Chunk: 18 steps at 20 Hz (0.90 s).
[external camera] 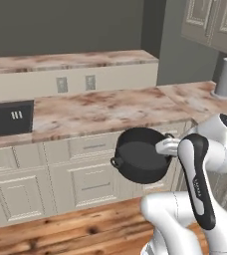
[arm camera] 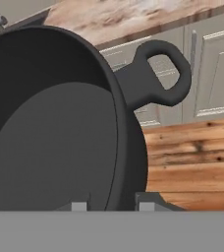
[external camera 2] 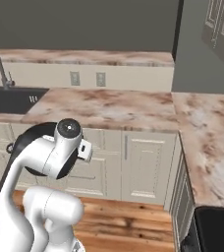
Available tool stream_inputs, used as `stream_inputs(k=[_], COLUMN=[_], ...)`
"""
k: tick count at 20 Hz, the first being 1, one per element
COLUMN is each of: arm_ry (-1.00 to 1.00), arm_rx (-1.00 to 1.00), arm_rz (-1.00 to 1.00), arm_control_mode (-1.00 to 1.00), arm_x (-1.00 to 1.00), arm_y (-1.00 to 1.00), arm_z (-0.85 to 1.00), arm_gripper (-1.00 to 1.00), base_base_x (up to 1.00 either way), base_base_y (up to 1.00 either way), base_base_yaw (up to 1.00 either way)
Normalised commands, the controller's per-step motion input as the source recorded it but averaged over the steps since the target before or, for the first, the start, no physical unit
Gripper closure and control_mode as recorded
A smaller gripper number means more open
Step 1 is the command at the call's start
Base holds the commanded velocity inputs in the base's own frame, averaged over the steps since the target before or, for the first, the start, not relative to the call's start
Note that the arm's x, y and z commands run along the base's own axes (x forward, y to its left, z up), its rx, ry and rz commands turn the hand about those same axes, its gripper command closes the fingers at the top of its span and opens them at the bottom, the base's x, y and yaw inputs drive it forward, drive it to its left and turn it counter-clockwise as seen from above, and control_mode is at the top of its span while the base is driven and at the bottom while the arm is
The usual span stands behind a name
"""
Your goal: Move the pot and pan from the stove into the sink.
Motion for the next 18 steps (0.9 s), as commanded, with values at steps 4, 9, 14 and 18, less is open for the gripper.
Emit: stream_inputs(k=[4, 9, 14, 18], arm_ry=[0.00, 0.00, 0.00, 0.00], arm_rx=[0.00, 0.00, 0.00, 0.00], arm_rz=[0.00, 0.00, 0.00, 0.00], arm_control_mode=[1.00, 1.00, 1.00, 1.00], arm_x=[0.00, 0.00, 0.00, 0.00], arm_y=[0.00, 0.00, 0.00, 0.00], arm_z=[0.00, 0.00, 0.00, 0.00], arm_gripper=[1.00, 1.00, 1.00, 1.00], base_base_x=[0.82, 0.72, 0.27, -0.03], base_base_y=[0.30, 0.23, 0.07, 0.10], base_base_yaw=[-0.03, -0.01, 0.01, 0.00])
